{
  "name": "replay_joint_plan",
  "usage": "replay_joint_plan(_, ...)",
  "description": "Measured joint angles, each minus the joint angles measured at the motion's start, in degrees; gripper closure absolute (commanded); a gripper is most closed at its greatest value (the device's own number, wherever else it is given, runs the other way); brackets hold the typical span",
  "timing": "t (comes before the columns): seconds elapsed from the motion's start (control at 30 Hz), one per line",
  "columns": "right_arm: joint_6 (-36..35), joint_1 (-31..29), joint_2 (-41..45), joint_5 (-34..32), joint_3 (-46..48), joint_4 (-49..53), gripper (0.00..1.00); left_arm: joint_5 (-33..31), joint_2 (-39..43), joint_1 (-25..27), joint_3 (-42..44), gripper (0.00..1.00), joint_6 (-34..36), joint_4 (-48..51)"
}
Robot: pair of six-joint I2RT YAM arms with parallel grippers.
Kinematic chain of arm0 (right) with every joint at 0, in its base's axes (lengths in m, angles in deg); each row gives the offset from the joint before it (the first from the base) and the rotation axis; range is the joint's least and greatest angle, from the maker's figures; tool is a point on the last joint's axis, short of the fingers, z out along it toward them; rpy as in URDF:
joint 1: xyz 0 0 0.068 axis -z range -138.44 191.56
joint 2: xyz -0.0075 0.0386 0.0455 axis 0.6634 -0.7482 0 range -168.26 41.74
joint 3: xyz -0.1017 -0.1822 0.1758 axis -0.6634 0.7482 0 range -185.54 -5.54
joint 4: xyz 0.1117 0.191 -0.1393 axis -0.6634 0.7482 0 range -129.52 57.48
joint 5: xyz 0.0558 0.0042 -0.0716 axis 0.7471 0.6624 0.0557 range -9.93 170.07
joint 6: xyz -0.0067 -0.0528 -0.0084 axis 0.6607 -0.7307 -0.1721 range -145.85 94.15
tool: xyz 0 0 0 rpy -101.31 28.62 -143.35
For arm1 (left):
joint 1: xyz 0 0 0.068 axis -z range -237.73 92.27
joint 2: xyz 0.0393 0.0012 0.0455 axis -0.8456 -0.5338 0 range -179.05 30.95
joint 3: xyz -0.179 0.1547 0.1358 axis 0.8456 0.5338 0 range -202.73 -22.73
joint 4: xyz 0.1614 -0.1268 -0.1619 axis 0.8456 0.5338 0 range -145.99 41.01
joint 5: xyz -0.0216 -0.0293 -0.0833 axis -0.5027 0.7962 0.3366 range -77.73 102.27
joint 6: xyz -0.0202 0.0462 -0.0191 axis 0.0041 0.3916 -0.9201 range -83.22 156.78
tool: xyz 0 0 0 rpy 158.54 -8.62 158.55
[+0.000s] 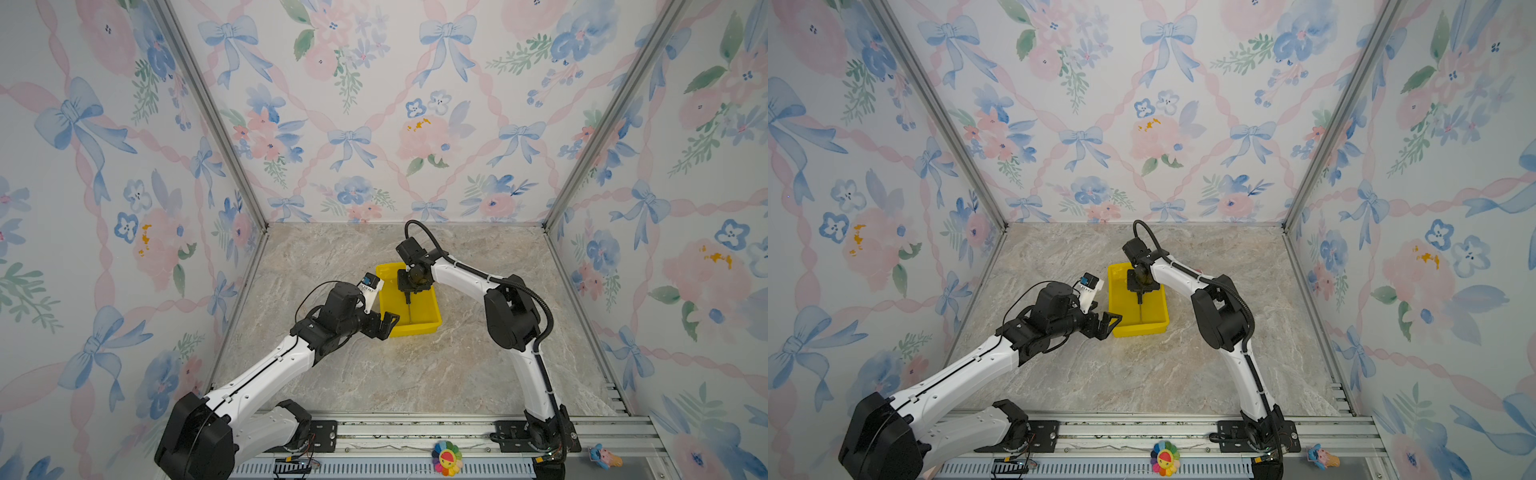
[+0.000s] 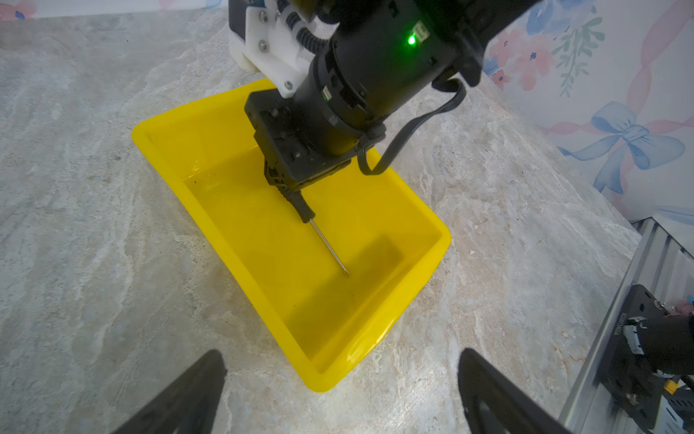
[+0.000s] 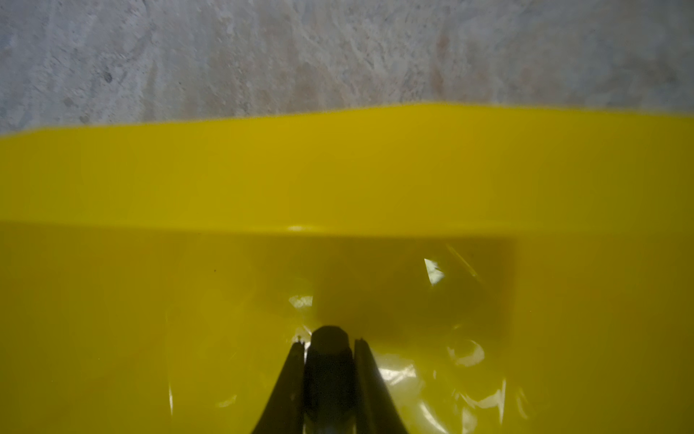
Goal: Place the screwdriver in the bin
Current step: 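Lower the screwdriver into the bin and open the right gripper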
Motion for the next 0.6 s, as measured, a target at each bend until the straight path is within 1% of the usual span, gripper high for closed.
replay_joint_plan(0.1, 0.5, 0.0, -0.5, 0.0, 0.0, 0.0, 0.93, 0.5, 0.6, -0.3, 0.1, 0.02, 0.0, 0.0)
replay_joint_plan(0.23, 1.0, 0.0, -0.6, -0.2, 0.0, 0.0, 0.84, 1.1, 1.8, -0.8, 0.8, 0.02, 0.0, -0.4)
replay_joint_plan(0.47, 2.0, -0.3, -0.6, -1.6, 0.0, 0.0, 0.61, 1.6, 4.3, -1.2, 2.4, 0.02, 0.0, -0.4)
replay_joint_plan(0.6, 2.3, -0.7, -0.3, -2.7, 0.1, 0.2, 0.56, 1.6, 6.1, -1.2, 3.6, 0.02, 0.0, -0.4)
